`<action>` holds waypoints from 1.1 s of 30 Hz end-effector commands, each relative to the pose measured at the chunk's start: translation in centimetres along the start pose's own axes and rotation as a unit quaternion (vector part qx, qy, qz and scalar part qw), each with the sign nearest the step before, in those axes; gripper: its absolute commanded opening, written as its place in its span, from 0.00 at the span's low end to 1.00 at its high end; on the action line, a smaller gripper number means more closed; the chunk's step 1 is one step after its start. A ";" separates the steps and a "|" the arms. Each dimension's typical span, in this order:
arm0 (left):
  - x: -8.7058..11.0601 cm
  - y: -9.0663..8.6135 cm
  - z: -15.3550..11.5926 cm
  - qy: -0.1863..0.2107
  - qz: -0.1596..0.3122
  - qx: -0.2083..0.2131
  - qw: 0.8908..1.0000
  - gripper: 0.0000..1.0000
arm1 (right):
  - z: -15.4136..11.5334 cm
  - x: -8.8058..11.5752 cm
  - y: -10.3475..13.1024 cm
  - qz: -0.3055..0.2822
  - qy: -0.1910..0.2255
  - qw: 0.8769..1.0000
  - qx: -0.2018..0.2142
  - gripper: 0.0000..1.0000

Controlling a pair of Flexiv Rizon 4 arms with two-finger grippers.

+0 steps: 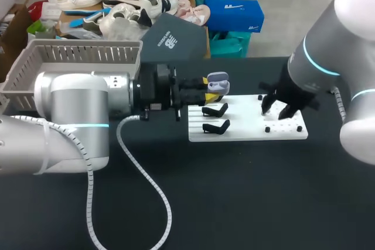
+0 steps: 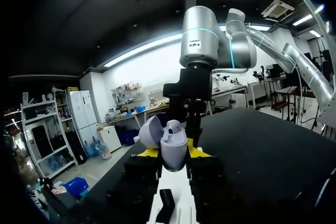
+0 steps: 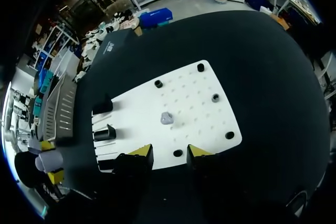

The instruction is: Pick up each earbud case from the left stands, insert the matching earbuds, close the lid, and place the case in the box.

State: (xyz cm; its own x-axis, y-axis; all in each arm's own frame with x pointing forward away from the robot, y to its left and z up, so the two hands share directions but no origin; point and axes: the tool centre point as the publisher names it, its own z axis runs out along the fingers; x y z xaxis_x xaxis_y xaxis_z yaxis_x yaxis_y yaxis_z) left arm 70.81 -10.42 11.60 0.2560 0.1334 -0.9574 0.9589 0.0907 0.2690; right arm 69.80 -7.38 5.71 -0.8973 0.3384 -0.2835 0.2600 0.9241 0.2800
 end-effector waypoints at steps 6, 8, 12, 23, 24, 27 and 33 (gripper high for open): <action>0.1 0.2 0.1 -0.001 0.000 0.003 1.000 0.00 | 1.6 -1.0 0.6 0.003 0.012 1.000 -0.009 0.39; 0.1 0.2 0.1 -0.001 0.000 0.003 1.000 0.00 | 1.7 -1.1 0.7 0.005 0.012 1.000 -0.008 0.38; 0.1 0.2 0.1 -0.001 0.000 0.003 1.000 0.00 | 2.0 -1.1 0.8 0.023 0.015 1.000 -0.009 0.38; 0.1 0.2 0.1 -0.001 0.000 0.003 1.000 0.00 | 2.4 -1.5 -0.1 0.037 0.011 0.999 -0.030 0.40; 0.1 0.2 0.1 -0.001 0.000 0.003 1.000 0.00 | 2.5 -1.6 -0.2 0.037 0.011 0.999 -0.031 0.40; 0.1 0.2 0.1 -0.001 0.000 0.003 1.000 0.00 | 2.7 -1.6 -0.3 0.039 0.008 0.999 -0.037 0.40; 0.1 0.2 0.1 -0.001 0.000 0.003 1.000 0.00 | 3.1 -1.7 -0.2 0.036 0.001 0.999 -0.040 0.38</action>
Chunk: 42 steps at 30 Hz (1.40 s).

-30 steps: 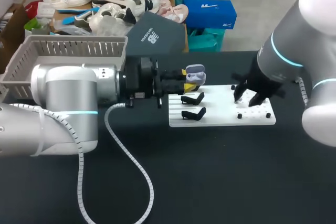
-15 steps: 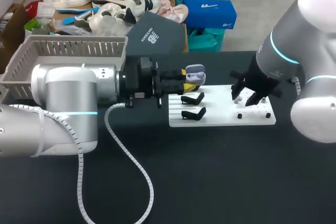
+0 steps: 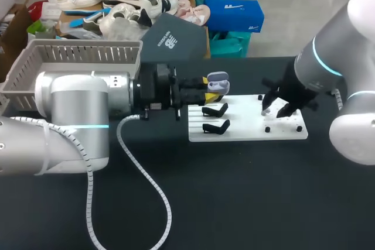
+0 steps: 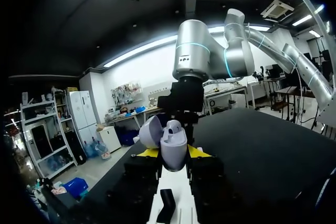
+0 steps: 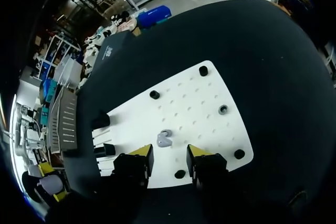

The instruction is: Pick up each earbud case from the left stands, insert the matching earbuds, close the lid, and place the case in the box.

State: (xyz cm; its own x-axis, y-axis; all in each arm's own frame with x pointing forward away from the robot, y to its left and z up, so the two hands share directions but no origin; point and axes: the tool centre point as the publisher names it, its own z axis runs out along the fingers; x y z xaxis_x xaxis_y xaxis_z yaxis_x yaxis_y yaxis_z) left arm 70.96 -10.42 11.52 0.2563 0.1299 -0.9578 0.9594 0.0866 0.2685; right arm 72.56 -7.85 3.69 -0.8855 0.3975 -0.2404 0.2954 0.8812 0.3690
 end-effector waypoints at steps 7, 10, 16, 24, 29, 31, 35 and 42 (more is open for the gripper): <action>0.0 0.1 0.1 0.001 0.000 0.001 1.000 0.00 | 0.2 0.5 0.3 -0.007 -0.007 1.000 0.007 0.95; 0.0 0.1 0.1 0.001 0.000 0.001 1.000 0.00 | 0.2 0.5 0.3 -0.007 -0.007 1.000 0.007 1.00; 0.0 0.1 0.1 0.001 0.000 0.001 1.000 0.00 | 0.2 0.5 0.3 -0.007 -0.007 1.000 0.007 1.00; 0.0 0.1 0.1 0.001 0.000 0.001 1.000 0.00 | 0.2 0.5 0.3 -0.007 -0.007 1.000 0.007 1.00; 0.0 0.1 0.1 0.001 0.000 0.001 1.000 0.00 | 0.2 0.5 0.3 -0.007 -0.007 1.000 0.007 1.00; 0.0 0.1 0.1 0.001 0.000 0.001 1.000 0.00 | 0.2 0.5 0.3 -0.007 -0.007 1.000 0.007 1.00; 0.0 0.1 0.1 0.001 0.000 0.001 1.000 0.00 | 0.3 0.5 0.2 -0.007 -0.007 1.000 0.007 1.00; 0.0 0.1 0.1 0.001 0.000 0.001 1.000 0.00 | 0.3 0.9 0.1 -0.012 -0.021 1.000 0.007 1.00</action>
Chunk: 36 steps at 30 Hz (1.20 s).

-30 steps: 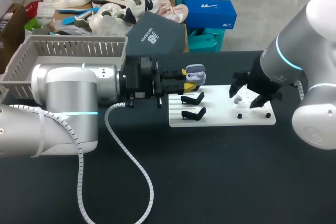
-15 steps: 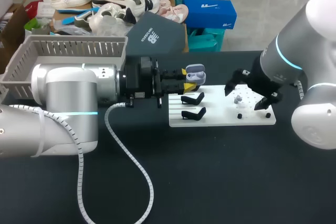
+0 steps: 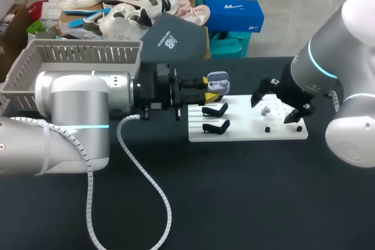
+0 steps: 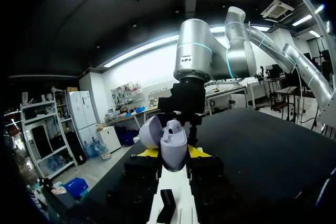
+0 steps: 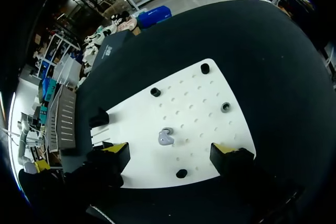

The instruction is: Pick up each earbud case from the left stands, insert the matching earbuds, close the lid, and place the case in the box.

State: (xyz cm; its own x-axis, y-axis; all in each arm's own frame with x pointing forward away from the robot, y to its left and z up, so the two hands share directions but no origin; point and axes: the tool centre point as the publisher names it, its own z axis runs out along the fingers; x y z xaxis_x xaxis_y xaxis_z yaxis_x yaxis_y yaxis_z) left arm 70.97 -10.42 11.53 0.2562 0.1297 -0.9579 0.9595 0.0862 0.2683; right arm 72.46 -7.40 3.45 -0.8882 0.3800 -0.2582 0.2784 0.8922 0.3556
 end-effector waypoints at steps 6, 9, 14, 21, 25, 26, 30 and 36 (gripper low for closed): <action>0.0 0.1 0.1 0.001 0.000 0.001 1.000 0.00 | 0.2 0.5 -0.2 0.002 -0.024 1.000 0.010 1.00; 0.0 0.1 0.1 0.001 0.000 0.001 1.000 0.00 | 0.2 0.6 0.0 0.005 -0.030 0.999 0.021 1.00; 0.0 0.1 0.1 0.001 0.000 0.001 1.000 0.00 | 0.2 0.6 0.2 0.012 -0.031 0.999 0.020 0.89; 0.0 0.1 0.1 0.001 0.000 0.001 1.000 0.00 | 0.2 0.7 0.3 0.030 -0.023 0.999 0.024 0.70; 0.0 0.1 0.1 0.001 0.000 0.001 1.000 0.00 | 0.3 0.7 0.3 0.039 -0.018 0.999 0.020 0.53; 0.0 0.1 0.1 0.001 0.000 0.001 1.000 0.00 | 0.4 0.7 0.4 0.040 -0.018 0.999 0.020 0.50; 0.0 0.1 0.1 0.001 0.000 0.001 1.000 0.00 | 0.6 0.6 0.7 0.035 -0.016 0.999 0.017 0.49; 0.0 0.1 0.1 0.001 0.000 0.001 1.000 0.00 | 1.0 0.3 0.9 0.033 -0.011 0.999 0.015 0.48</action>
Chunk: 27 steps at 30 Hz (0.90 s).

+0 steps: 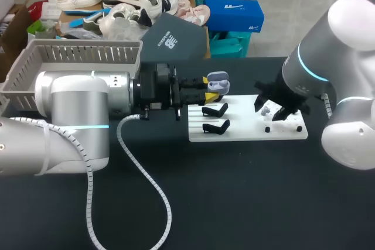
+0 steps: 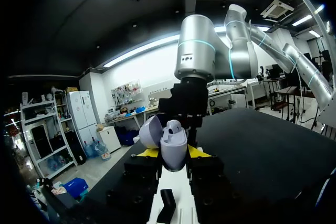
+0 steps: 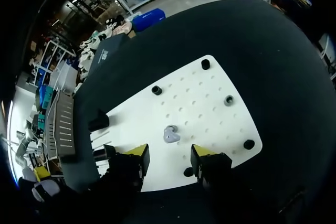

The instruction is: Pick up each earbud case from the left stands, insert the matching earbuds, close the lid, and place the case in the box.

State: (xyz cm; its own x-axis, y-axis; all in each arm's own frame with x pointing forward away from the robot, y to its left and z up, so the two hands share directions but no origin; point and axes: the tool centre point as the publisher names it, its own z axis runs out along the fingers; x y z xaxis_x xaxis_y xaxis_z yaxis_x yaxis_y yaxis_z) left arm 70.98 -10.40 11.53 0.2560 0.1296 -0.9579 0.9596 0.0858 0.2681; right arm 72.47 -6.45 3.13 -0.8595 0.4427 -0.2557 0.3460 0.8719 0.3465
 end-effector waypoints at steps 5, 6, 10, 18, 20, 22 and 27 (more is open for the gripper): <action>0.0 0.1 0.1 0.001 0.000 0.000 1.000 0.00 | 0.8 -0.4 0.4 -0.001 0.005 1.000 0.001 0.47; 0.0 0.1 0.1 0.001 0.000 0.000 1.000 0.00 | 0.8 -0.4 0.5 -0.001 0.005 1.000 0.001 0.46; 0.0 0.1 0.1 0.001 0.000 0.000 1.000 0.00 | 0.9 -0.5 0.6 -0.002 0.006 1.000 0.003 0.47; 0.0 0.1 0.1 0.001 0.000 0.000 1.000 0.00 | 1.2 -0.7 0.3 0.001 0.008 1.000 0.005 0.45; 0.0 0.1 0.1 0.001 0.000 0.000 1.000 0.00 | 1.2 -0.7 0.2 0.003 0.009 1.000 0.006 0.45; 0.0 0.1 0.1 0.001 0.000 0.000 1.000 0.00 | 1.3 -0.8 0.1 0.005 0.010 1.000 0.006 0.45; 0.0 0.1 0.1 0.001 0.000 0.000 1.000 0.00 | 1.6 -1.1 -0.1 0.008 0.013 1.000 0.008 0.40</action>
State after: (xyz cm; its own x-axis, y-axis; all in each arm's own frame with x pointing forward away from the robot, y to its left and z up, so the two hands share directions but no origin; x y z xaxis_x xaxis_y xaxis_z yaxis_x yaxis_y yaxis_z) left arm 70.98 -10.40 11.53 0.2560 0.1297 -0.9579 0.9596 0.0854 0.2680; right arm 73.62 -6.73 2.03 -0.8624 0.4510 -0.2302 0.3635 0.8679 0.3385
